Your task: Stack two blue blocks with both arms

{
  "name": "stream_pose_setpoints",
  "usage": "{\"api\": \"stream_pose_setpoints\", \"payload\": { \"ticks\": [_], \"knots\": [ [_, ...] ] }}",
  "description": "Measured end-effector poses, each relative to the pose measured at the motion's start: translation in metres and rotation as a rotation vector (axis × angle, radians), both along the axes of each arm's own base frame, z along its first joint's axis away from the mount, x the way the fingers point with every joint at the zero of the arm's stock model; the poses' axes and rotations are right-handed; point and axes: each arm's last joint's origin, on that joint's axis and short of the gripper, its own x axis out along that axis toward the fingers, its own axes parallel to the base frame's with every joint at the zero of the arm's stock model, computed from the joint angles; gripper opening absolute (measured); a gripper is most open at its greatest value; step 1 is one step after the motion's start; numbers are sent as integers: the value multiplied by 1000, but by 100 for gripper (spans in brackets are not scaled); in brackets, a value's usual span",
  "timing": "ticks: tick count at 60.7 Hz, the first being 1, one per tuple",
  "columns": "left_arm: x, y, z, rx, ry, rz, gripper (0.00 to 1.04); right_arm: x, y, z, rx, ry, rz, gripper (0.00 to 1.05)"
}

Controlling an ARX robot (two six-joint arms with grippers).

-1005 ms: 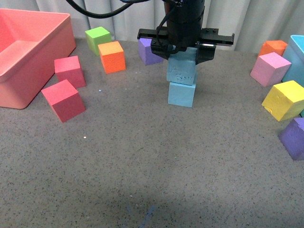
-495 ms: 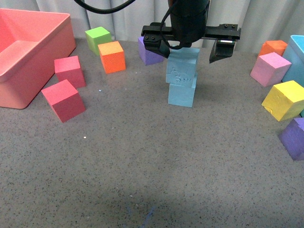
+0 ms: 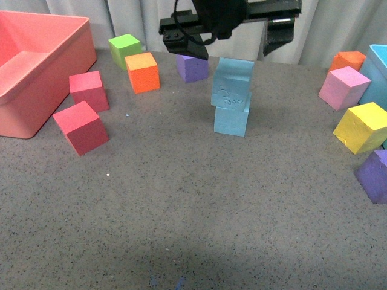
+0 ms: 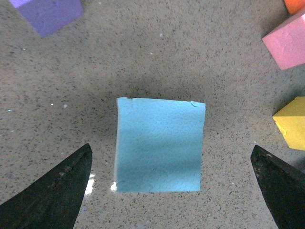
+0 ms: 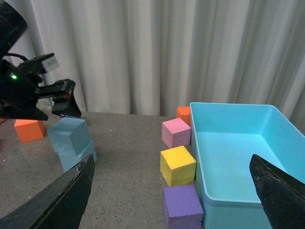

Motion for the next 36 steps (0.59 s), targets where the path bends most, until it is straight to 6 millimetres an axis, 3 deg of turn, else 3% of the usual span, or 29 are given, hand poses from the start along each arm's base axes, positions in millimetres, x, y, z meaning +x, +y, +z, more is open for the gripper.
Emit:
{"api": "stream_pose_setpoints", "payload": {
  "ticks": [9,15,19,23,29,36],
  "knots": [
    [-6,17,20,-8,-83,59,98,0,0,0,0,0,0,95],
    [-14,38,12,119,-477,211,81,0,0,0,0,0,1,95],
    [-43,72,5,88,-723,278,65,0,0,0,0,0,-1,95],
    [-78,110,10,50,-864,311,48,0,0,0,0,0,-3,95],
    [-117,148,10,55,-910,330,27,0,0,0,0,0,0,95],
    [-147,173,-5,81,-872,326,7,0,0,0,0,0,0,95]
  ]
}}
